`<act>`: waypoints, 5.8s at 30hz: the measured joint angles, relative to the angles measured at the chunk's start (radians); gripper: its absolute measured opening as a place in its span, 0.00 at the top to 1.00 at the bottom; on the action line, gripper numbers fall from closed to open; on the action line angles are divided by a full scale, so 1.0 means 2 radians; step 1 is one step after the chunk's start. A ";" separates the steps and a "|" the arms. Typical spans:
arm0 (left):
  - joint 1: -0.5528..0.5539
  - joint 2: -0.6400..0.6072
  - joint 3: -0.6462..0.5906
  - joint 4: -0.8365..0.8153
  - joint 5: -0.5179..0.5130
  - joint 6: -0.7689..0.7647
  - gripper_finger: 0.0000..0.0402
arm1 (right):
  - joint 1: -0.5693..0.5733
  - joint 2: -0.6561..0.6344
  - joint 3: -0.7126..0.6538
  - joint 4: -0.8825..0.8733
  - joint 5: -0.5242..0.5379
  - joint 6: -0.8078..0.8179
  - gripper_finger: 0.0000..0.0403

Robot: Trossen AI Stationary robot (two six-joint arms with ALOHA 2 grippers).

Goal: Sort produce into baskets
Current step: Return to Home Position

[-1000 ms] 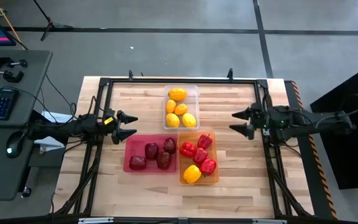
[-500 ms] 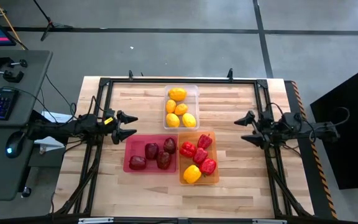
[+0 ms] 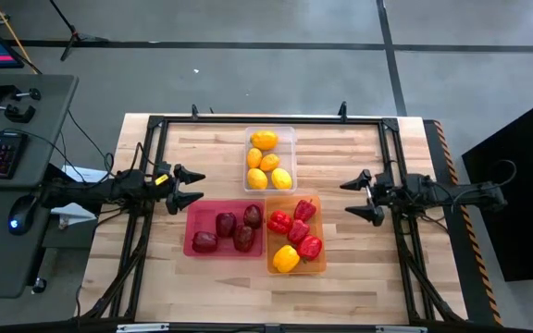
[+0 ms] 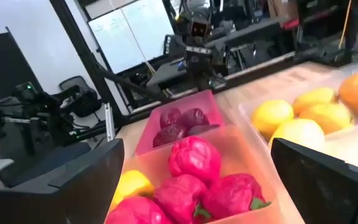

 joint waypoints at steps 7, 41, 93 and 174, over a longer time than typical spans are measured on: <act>0.000 0.000 0.000 0.000 0.000 0.000 0.01 | 0.000 0.010 0.000 -0.001 -0.005 0.008 0.02; 0.000 -0.016 0.000 0.011 -0.001 0.000 0.01 | 0.012 0.001 0.001 -0.002 -0.006 0.007 0.02; 0.004 -0.007 0.000 -0.002 0.009 0.131 0.01 | 0.011 0.000 0.001 -0.002 -0.006 0.007 0.02; 0.004 -0.007 0.000 -0.002 0.009 0.131 0.01 | 0.011 0.001 0.001 -0.002 -0.006 0.007 0.02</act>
